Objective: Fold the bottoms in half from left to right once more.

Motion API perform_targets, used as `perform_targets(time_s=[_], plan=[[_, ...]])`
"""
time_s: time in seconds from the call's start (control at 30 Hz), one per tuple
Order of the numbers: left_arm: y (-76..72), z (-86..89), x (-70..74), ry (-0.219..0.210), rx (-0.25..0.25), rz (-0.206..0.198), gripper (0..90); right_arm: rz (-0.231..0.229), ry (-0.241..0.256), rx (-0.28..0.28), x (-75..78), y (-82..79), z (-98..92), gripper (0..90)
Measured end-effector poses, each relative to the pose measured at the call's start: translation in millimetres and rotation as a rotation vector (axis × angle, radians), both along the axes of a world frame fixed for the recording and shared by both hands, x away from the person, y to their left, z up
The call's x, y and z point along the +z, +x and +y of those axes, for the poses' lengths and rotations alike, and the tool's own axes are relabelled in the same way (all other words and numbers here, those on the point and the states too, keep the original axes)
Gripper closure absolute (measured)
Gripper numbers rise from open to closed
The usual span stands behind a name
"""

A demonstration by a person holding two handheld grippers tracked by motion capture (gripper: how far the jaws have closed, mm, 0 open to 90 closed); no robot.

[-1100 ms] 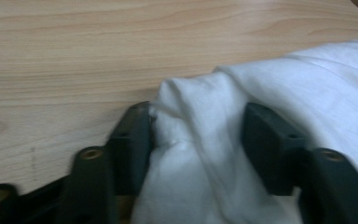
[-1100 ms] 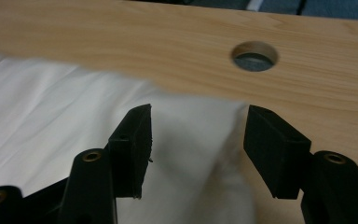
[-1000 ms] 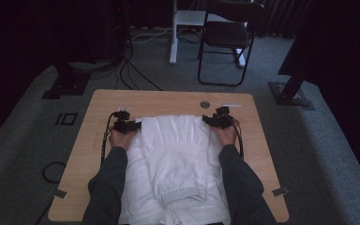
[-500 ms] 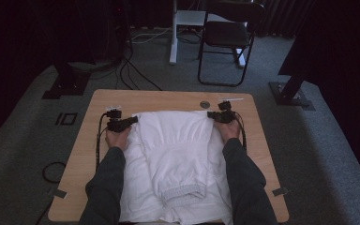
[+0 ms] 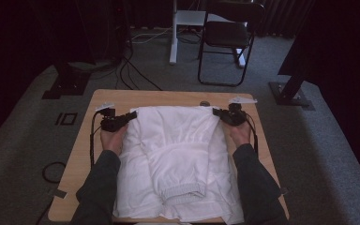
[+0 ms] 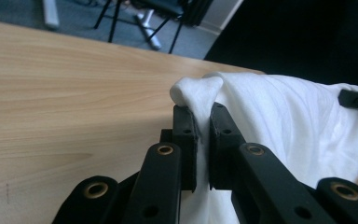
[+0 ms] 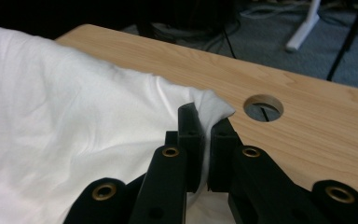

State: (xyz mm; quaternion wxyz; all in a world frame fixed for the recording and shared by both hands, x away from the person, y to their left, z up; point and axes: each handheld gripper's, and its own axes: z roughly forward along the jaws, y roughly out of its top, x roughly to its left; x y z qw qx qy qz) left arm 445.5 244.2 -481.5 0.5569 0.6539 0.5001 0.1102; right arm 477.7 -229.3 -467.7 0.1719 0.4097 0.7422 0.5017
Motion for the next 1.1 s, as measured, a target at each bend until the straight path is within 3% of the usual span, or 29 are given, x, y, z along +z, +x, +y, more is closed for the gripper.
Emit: perform_targets(time_s=[0.23,0.43,0.57,0.8,0.97,1.1], plan=[[-44.4,-0.4,9.5,0.056,-0.080,-0.066,84.6,-0.058,-0.010,0.057,2.4,-48.2,-10.0,86.6],[-74.6,-1.3,3.5,0.133,-0.123,-0.071,84.4,-0.052,-0.013,0.090,-7.5,-80.3,-17.1,86.6],[-88.1,-0.8,-2.7,0.179,-0.149,-0.032,84.3,-0.027,-0.016,0.104,-19.3,-98.5,-17.3,86.6],[-110.2,-13.9,-22.8,0.344,-0.184,0.026,84.2,0.024,-0.063,0.123,-44.1,-125.1,-15.7,86.5],[-113.1,-26.1,-48.0,0.457,-0.202,0.108,84.2,0.102,-0.123,0.141,-69.7,-134.3,-8.4,86.5],[-108.0,-34.8,-57.8,0.501,-0.189,0.139,84.4,0.157,-0.175,0.155,-87.5,-134.6,1.0,86.5]])
